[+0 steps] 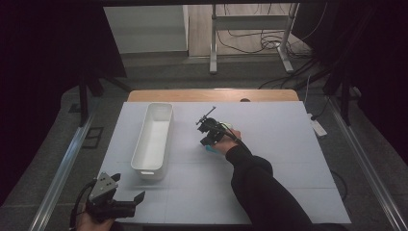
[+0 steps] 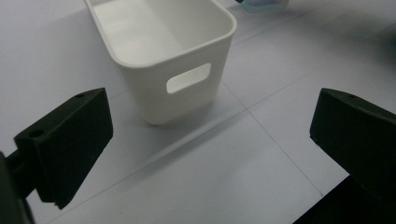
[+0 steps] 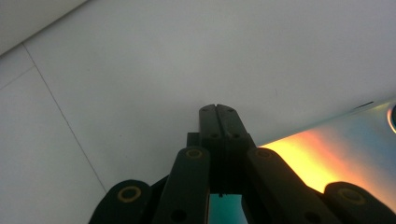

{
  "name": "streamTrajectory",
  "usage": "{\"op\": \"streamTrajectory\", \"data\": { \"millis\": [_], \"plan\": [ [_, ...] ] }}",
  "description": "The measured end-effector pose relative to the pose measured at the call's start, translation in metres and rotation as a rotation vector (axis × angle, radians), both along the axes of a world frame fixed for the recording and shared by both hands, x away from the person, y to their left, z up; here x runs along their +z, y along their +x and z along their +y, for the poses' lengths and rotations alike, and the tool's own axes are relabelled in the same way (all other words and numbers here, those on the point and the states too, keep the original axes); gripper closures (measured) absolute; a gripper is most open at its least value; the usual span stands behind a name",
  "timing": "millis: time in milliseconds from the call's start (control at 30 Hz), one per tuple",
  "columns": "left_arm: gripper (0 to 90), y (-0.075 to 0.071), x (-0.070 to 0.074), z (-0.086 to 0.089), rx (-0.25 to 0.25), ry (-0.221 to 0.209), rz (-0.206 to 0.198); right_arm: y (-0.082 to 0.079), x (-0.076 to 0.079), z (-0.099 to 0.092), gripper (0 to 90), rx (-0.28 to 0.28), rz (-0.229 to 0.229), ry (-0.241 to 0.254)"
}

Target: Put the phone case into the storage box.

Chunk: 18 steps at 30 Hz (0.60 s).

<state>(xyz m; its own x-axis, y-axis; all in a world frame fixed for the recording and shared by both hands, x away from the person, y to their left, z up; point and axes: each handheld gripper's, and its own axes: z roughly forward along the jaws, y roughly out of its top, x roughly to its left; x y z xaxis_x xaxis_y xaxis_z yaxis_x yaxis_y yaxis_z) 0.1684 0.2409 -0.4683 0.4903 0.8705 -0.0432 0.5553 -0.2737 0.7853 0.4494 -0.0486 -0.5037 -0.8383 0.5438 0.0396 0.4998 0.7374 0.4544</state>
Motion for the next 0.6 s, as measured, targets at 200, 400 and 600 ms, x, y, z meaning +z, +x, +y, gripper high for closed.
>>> {"op": "streamTrajectory", "data": {
  "millis": [200, 400, 600],
  "plan": [
    [0.3, 0.0, 0.0, 0.0, 0.0, 0.0, 0.001, -0.001, -0.002, 0.0, 89.2, -0.002, 0.01, -0.011],
    [0.3, 0.0, 0.0, 0.0, 0.0, 0.001, 0.001, -0.003, -0.001, -0.008, 89.2, 0.003, 0.016, -0.03],
    [0.3, 0.0, 0.0, 0.0, 0.001, 0.002, 0.002, -0.007, 0.001, -0.017, 89.2, 0.002, 0.021, -0.036]
  ]
}}
